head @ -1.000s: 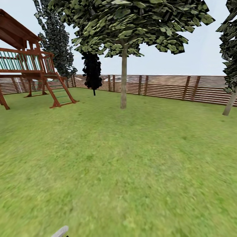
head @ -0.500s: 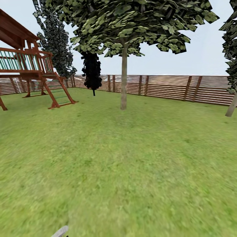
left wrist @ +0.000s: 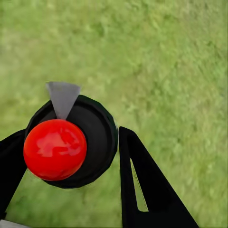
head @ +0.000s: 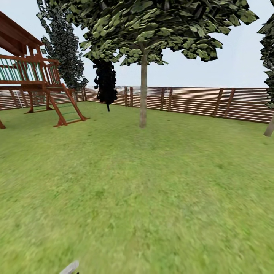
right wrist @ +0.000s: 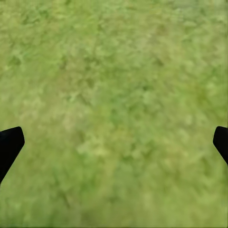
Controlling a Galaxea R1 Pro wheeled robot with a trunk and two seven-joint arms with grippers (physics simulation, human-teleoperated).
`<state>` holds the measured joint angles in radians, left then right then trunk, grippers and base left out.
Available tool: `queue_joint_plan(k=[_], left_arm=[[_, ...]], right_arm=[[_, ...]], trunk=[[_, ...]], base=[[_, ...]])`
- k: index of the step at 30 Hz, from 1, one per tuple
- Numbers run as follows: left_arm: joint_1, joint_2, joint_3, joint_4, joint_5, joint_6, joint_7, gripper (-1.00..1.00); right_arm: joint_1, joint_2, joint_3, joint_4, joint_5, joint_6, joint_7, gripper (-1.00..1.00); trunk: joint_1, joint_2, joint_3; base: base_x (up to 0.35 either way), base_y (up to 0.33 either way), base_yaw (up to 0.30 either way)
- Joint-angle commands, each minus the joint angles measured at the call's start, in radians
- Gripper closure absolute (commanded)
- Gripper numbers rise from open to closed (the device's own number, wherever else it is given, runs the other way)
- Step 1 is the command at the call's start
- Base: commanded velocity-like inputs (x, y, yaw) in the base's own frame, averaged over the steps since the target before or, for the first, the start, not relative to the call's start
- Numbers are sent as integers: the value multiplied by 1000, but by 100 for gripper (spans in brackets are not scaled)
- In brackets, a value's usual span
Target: In the garden, pick up the pesticide atomizer on the floor and spray pesticide onto both trees until each tree trunk is fully covered.
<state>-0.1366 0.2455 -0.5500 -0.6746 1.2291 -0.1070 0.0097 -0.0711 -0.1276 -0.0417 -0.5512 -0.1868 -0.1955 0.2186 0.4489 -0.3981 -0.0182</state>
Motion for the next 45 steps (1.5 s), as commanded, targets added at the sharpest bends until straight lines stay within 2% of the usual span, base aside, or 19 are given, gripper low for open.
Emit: queue_joint_plan(k=[1, 18, 45], left_arm=[[-1, 1, -8, 0, 10, -8, 1, 100], [-1, 1, -8, 0, 10, -8, 1, 100], [-1, 1, -8, -2, 6, -8, 0, 100]], right_arm=[[-1, 0, -3, 1, -11, -2, 9, -100], [-1, 0, -4, -3, -14, -2, 12, -100], [0, -1, -9, -9, -17, -2, 11, -100]], trunk=[[1, -2, -2], [1, -2, -2], [1, -2, -2]], base=[[328, 0, 0], [328, 0, -65], [323, 0, -2]])
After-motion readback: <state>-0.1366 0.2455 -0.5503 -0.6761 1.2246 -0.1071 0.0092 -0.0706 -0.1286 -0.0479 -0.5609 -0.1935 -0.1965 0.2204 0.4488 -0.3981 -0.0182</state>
